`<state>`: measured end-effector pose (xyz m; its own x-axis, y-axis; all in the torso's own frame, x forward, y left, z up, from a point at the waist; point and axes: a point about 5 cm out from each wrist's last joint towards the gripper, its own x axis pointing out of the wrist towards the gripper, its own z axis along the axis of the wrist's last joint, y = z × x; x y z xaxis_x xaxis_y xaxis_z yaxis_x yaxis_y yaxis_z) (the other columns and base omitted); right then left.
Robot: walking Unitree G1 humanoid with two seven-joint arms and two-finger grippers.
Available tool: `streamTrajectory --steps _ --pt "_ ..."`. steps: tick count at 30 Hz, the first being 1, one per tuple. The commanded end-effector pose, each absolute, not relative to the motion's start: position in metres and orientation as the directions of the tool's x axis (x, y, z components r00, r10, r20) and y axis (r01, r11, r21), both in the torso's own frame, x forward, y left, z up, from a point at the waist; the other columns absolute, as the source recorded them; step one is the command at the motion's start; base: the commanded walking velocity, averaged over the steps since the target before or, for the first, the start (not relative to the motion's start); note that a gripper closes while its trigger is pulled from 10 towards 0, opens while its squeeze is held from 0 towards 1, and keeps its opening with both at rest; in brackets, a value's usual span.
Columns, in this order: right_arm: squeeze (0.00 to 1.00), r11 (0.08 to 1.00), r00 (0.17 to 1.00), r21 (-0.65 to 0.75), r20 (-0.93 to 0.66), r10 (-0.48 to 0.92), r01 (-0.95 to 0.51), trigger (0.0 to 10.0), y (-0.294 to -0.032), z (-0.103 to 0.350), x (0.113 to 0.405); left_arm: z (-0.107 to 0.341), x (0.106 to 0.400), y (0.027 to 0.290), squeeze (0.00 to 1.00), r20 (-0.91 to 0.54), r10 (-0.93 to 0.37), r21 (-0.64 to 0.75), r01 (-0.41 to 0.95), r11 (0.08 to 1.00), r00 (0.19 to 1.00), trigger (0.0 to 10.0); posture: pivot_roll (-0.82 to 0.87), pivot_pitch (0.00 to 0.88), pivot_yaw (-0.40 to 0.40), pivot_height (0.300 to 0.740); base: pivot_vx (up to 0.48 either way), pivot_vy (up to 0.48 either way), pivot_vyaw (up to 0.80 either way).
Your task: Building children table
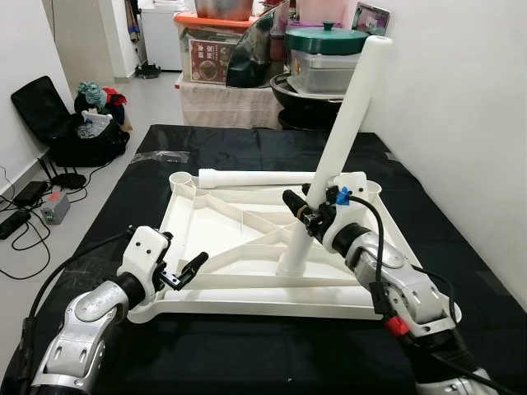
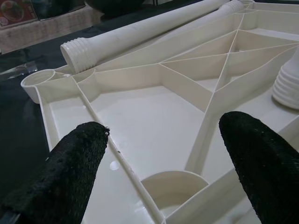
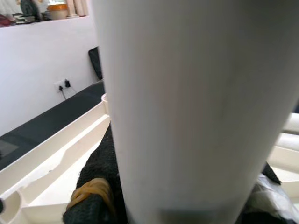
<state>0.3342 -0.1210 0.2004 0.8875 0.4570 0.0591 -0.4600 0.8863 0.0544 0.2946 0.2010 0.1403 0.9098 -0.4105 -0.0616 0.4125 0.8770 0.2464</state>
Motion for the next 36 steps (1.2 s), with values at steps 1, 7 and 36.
streamTrajectory --steps 1,7,36 --pt "0.00 0.896 0.896 0.043 0.055 0.440 -0.443 0.0 -0.123 0.195 0.334 0.135 0.294 0.200 0.00 -0.075 -0.409 0.242 0.414 0.877 0.909 10.0 0.09 0.000 -0.084 0.740 0.000 0.000 0.00" --pt "0.00 0.896 0.898 0.071 0.051 0.436 -0.439 0.8 -0.114 0.191 0.333 0.135 0.295 0.200 0.00 -0.075 -0.406 0.244 0.412 0.878 0.911 10.0 0.09 0.000 -0.083 0.740 0.000 0.000 0.00" --pt "0.00 0.883 0.889 0.099 0.068 0.453 -0.458 10.0 -0.099 0.188 0.329 0.130 0.298 0.198 0.00 -0.076 -0.405 0.249 0.411 0.877 0.911 10.0 0.09 0.000 -0.082 0.740 0.000 0.000 0.00"
